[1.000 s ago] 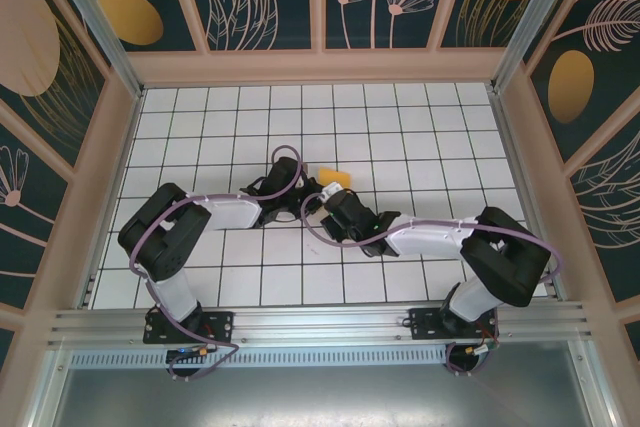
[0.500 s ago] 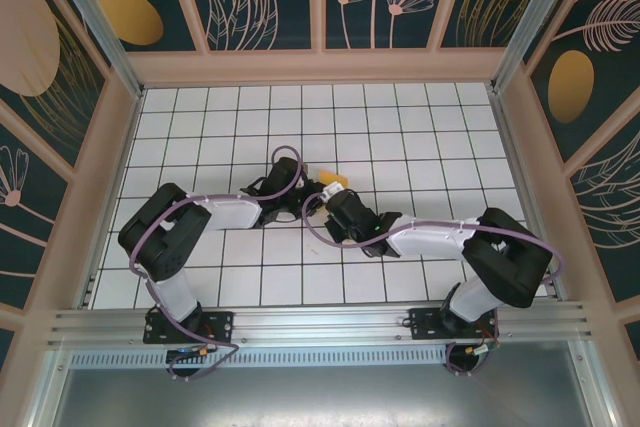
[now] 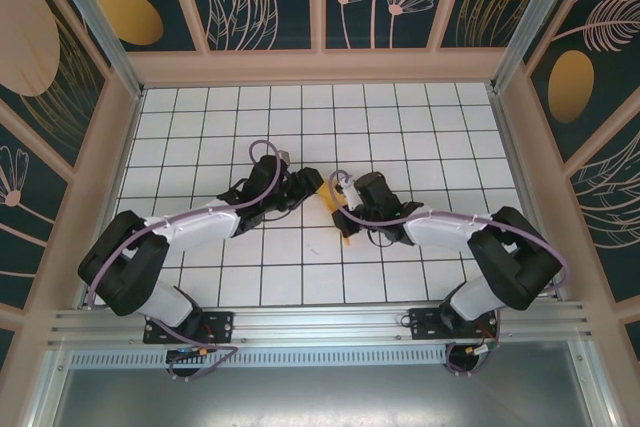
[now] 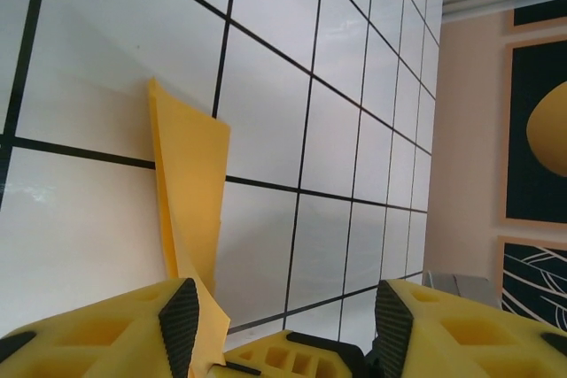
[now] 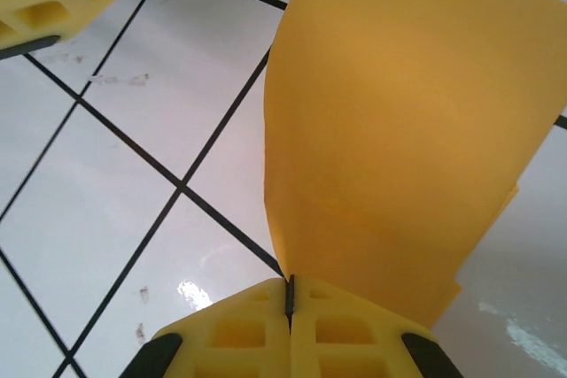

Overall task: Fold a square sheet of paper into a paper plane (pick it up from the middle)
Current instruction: Fold the wing for the fifth time at the center of the table.

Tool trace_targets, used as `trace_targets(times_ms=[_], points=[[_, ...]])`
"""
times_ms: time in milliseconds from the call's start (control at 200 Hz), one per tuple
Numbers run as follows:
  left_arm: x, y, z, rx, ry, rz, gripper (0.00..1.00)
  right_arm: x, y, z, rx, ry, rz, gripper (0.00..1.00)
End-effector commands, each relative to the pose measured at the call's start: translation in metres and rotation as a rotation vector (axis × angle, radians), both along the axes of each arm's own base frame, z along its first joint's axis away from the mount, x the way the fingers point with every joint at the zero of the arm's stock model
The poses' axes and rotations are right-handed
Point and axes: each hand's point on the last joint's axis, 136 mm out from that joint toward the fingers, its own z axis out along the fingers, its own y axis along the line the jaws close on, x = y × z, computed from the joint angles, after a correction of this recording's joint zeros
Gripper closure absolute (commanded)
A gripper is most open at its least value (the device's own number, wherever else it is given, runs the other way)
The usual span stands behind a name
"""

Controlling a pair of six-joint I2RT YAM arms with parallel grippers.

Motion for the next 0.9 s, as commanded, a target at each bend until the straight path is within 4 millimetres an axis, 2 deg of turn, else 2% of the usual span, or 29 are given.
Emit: trace_targets(times_ms=[0,105,405,455,636,651,666,786,896], points=[[0.001,0.009,-0.003,0.036,-0.037,0.010,0.42,-0.009,0.008,0.005,0.121,0.087,0.047,0.93],[-0.002,0.000,-0.003,0.019,-0.052,-0.046,0.43,-0.003,0.002,0.003,0.175,0.137,0.031,0.93],[-0.006,-0.036,-0.017,-0.076,-0.016,-0.204,0.57,0.004,-0.010,-0.013,0.256,0.265,-0.052,0.96],[-0.006,-0.041,-0.019,-0.087,-0.008,-0.223,0.60,0.012,-0.020,-0.015,0.270,0.276,-0.096,0.96],[-0.004,-0.049,-0.018,-0.099,-0.009,-0.249,0.60,0.016,-0.033,-0.022,0.298,0.308,-0.164,0.96],[-0.003,-0.049,-0.028,-0.087,0.009,-0.250,0.60,0.017,-0.033,-0.022,0.300,0.309,-0.171,0.96],[-0.003,-0.050,-0.029,-0.087,0.011,-0.253,0.60,0.017,-0.034,-0.022,0.300,0.310,-0.176,0.96],[-0.002,-0.055,-0.030,-0.095,0.016,-0.264,0.60,0.018,-0.035,-0.015,0.316,0.291,-0.182,0.96],[0.000,-0.053,-0.028,-0.088,0.005,-0.253,0.60,0.019,-0.033,0.004,0.341,0.235,-0.153,0.95]])
